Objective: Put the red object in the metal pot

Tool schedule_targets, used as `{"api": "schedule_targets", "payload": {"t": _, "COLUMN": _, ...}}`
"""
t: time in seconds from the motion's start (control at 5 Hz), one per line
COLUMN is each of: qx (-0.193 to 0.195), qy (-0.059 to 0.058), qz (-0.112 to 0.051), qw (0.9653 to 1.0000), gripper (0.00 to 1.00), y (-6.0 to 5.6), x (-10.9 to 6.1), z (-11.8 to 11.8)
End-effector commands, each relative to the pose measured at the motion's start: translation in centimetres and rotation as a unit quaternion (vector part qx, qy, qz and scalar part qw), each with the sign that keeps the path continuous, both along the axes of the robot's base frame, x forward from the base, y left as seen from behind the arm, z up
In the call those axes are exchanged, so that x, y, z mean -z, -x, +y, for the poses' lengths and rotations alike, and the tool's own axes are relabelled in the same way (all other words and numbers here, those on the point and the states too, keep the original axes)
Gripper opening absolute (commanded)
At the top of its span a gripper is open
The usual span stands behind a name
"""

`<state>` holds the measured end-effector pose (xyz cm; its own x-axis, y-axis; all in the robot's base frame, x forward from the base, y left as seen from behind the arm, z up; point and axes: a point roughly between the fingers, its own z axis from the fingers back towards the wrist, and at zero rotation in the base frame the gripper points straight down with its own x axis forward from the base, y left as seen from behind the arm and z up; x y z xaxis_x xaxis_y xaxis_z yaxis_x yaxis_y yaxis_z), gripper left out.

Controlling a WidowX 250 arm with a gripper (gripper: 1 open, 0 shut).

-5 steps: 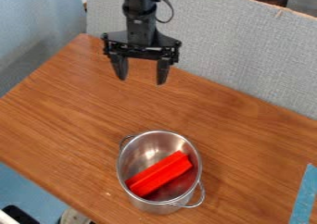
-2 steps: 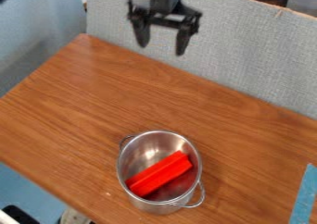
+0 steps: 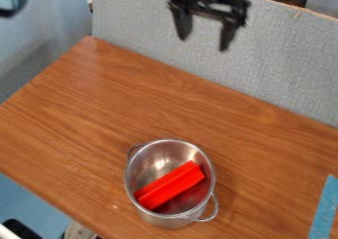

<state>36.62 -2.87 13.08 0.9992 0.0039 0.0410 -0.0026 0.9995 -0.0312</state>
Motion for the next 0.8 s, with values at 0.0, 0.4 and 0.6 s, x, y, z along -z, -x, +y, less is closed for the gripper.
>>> {"api": "schedule_targets", "payload": {"t": 0.0, "qx": 0.027, "qy": 0.004, "qz": -0.024, "qw": 0.9993, "gripper": 1.0, "y": 0.1, "x": 0.8, "z": -1.8}}
{"api": "schedule_targets", "payload": {"t": 0.4, "qx": 0.102, "qy": 0.027, "qz": -0.012, "qw": 0.9943, "gripper": 1.0, "y": -2.6, "x": -2.5, "z": 0.0}}
{"api": "schedule_targets", "payload": {"t": 0.6, "qx": 0.055, "qy": 0.025, "qz": -0.006, "qw": 0.9981, "gripper": 1.0, "y": 0.3, "x": -2.2, "z": 4.7}}
